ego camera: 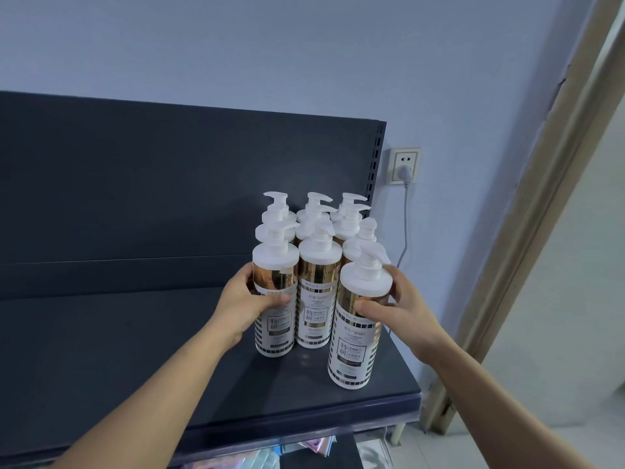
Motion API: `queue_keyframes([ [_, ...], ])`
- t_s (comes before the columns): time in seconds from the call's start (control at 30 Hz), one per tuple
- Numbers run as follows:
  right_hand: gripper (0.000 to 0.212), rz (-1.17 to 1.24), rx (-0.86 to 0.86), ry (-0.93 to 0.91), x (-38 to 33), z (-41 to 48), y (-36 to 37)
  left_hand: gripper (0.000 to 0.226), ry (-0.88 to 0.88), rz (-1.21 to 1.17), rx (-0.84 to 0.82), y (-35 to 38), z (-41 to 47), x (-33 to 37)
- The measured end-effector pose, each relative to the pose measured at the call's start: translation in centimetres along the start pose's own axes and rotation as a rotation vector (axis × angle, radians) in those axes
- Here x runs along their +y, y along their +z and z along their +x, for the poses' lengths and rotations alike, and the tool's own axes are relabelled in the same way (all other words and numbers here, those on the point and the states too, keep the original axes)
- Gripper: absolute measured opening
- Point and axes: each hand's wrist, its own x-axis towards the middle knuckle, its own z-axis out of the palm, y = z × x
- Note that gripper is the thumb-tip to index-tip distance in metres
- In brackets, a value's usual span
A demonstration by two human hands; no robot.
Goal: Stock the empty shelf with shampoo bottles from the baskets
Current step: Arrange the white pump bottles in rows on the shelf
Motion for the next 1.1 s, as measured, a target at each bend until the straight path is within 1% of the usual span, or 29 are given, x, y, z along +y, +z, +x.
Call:
queue_keyframes([
  [0.1,0.085,-0.152,0.103,-0.010,0.2,-0.9,1.1,0.054,0.005,0.052,0.004,0.1,-0.3,-0.1],
  [0.13,0.087,-0.199,0.141,-0.005,0.3,-1.1,1.3,0.054,0.003,0.081,0.008,0.1,-0.4,-0.1],
  [0.17,0.085,-0.227,0.169,-0.004,0.3,-1.2,1.3,0.054,0.000,0.108,0.016,0.2,-0.5,-0.1],
  [0.23,0.073,-0.255,0.184,-0.015,0.5,-1.1,1.0,0.054,-0.007,0.142,0.046,0.3,-0.6,-0.1],
  [0.3,0.063,-0.252,0.168,-0.028,0.7,-0.9,0.5,0.054,-0.013,0.157,0.066,0.4,-0.6,0.1],
  [0.37,0.060,-0.233,0.148,-0.036,0.9,-0.8,0.2,0.054,-0.016,0.163,0.066,0.5,-0.5,0.2],
  [0.57,0.065,-0.202,0.096,-0.029,1.3,-0.3,-0.5,0.050,-0.031,0.174,0.037,0.3,-0.1,0.6],
  [0.7,0.056,-0.168,0.070,-0.032,1.7,-0.1,-0.6,0.049,-0.045,0.175,0.030,0.3,-0.1,0.5],
  [0.83,0.055,-0.172,0.066,-0.030,1.9,-0.3,-0.4,0.048,-0.040,0.208,0.031,0.4,-0.4,0.6],
  [0.87,0.058,-0.168,0.076,-0.028,1.9,-0.4,-0.4,0.049,-0.040,0.232,0.031,0.5,-0.6,0.7],
  [0.93,0.073,-0.136,0.086,-0.022,2.0,-0.9,-0.2,0.054,-0.040,0.305,0.014,0.4,-1.2,0.9],
  [1.0,0.097,-0.154,0.140,-0.020,2.0,-1.7,0.1,0.060,-0.026,0.399,0.006,0.3,-2.1,0.9],
  [1.03,0.101,-0.185,0.214,-0.024,2.1,-2.4,0.4,0.062,-0.014,0.455,0.016,0.2,-2.5,0.9],
  [1.07,0.095,-0.206,0.322,-0.056,2.1,-3.1,0.7,0.064,-0.004,0.519,0.030,0.0,-3.0,1.0],
  [1.1,0.081,-0.207,0.441,-0.118,2.1,-4.0,1.0,0.069,0.001,0.589,0.043,-0.3,-3.5,1.1],
])
